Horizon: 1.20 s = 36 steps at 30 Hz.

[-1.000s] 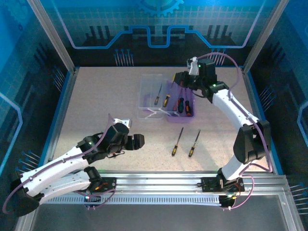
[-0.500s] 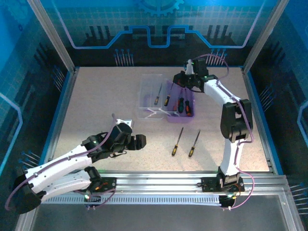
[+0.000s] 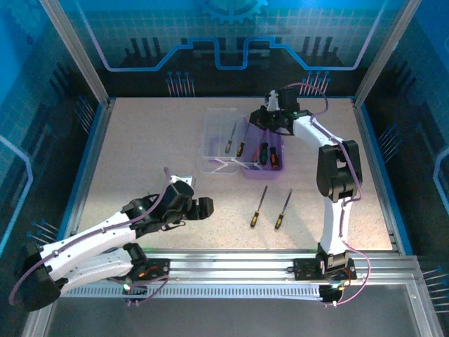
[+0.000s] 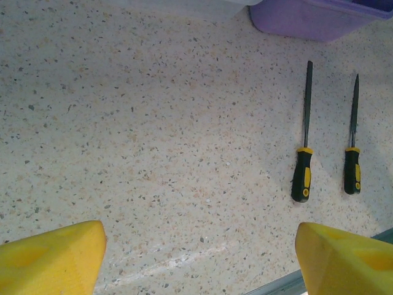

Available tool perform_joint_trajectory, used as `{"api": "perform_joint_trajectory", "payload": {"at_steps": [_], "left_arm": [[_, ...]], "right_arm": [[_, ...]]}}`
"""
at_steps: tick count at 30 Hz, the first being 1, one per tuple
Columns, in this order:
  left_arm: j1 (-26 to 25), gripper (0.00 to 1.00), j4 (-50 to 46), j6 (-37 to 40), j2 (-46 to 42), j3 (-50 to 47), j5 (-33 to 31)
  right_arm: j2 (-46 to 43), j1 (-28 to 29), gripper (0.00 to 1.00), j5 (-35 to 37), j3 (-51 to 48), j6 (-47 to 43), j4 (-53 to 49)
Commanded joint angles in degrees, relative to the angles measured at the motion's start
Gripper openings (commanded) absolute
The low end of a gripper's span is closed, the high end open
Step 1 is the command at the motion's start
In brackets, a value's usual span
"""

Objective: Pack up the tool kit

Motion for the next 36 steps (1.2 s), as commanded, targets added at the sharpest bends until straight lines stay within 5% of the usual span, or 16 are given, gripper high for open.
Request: {"api": "perform_joint_trajectory", "payload": {"at_steps": [1,19,24,36], "left_arm": [[-0.4,0.82,1.0,-0.1,0.2,-0.4,-1.0],[-0.4,0.83,4.5,-0.4,6.5,0.5,0.6],[-0.4,0.83,4.4,-0.1,7.2,0.6,0.8],[-0.4,0.83,5.2,-0.3,7.2,0.6,1.9]], "right_arm": [[2.8,0.6,0.08,-1.7,4.3,0.2,-2.0],[7.8,2.2,0.12,-1.7,8.0,0.4,-4.7],[8.3,2.2,0.22,-1.4,9.3,0.4,-6.3],[0.7,1.8,0.29,-0.7,6.4,-0.4,-7.1]]}}
